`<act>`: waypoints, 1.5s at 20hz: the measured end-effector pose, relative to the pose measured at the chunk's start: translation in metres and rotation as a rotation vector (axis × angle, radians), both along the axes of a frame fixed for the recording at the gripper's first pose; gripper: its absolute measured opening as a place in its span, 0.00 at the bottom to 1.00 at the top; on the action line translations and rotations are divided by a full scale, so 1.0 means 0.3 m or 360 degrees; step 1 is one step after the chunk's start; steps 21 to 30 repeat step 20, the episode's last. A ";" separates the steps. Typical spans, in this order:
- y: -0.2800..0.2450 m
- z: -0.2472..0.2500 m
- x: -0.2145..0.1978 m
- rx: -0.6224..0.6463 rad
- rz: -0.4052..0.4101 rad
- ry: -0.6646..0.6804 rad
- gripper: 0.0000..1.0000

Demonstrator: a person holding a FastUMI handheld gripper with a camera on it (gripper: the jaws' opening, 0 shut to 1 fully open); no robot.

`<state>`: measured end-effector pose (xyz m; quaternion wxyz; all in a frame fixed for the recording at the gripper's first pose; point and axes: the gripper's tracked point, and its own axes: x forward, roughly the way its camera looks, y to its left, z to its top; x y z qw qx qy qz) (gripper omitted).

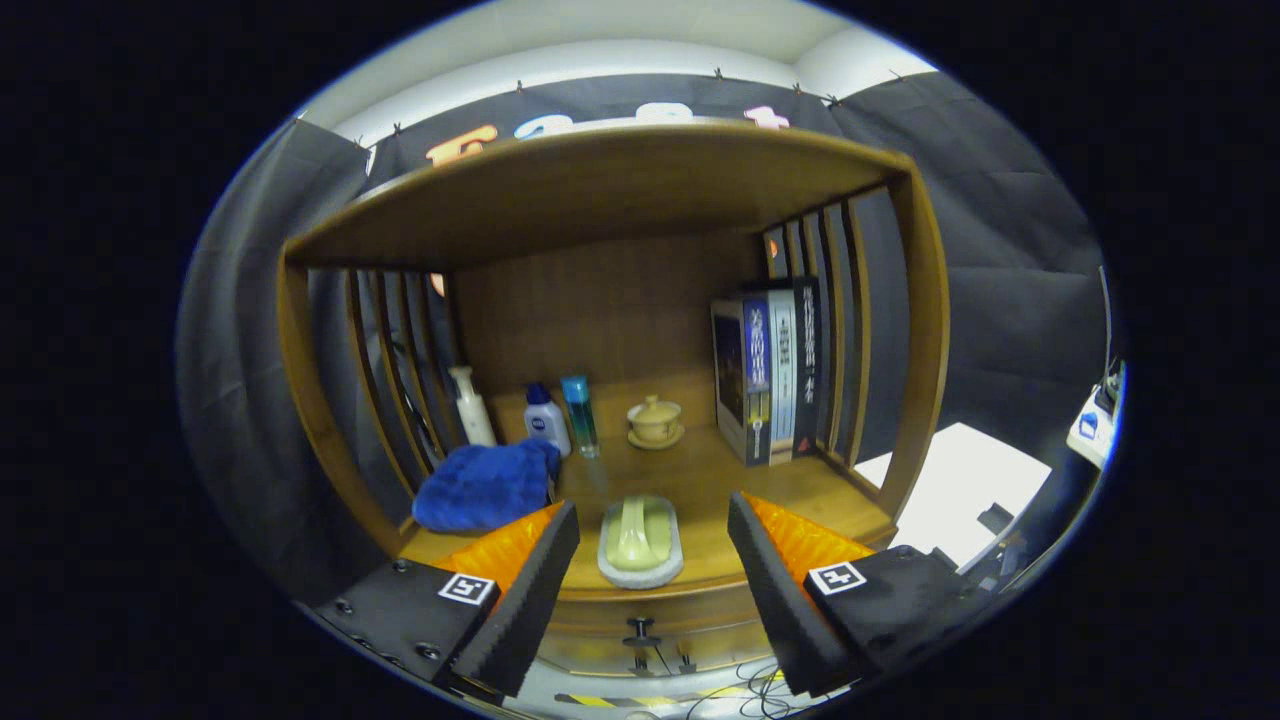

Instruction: Pull open the drawer, take out the items inside it, and place them on the countertop above the cabinet.

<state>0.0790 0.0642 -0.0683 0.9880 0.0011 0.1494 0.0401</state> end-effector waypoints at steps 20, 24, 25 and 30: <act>0.096 0.366 -0.151 -0.0070 0.0106 -0.0193 0.98; 0.096 0.366 -0.151 -0.0070 0.0106 -0.0193 0.98; 0.096 0.366 -0.151 -0.0070 0.0106 -0.0193 0.98; 0.096 0.366 -0.151 -0.0070 0.0106 -0.0193 0.98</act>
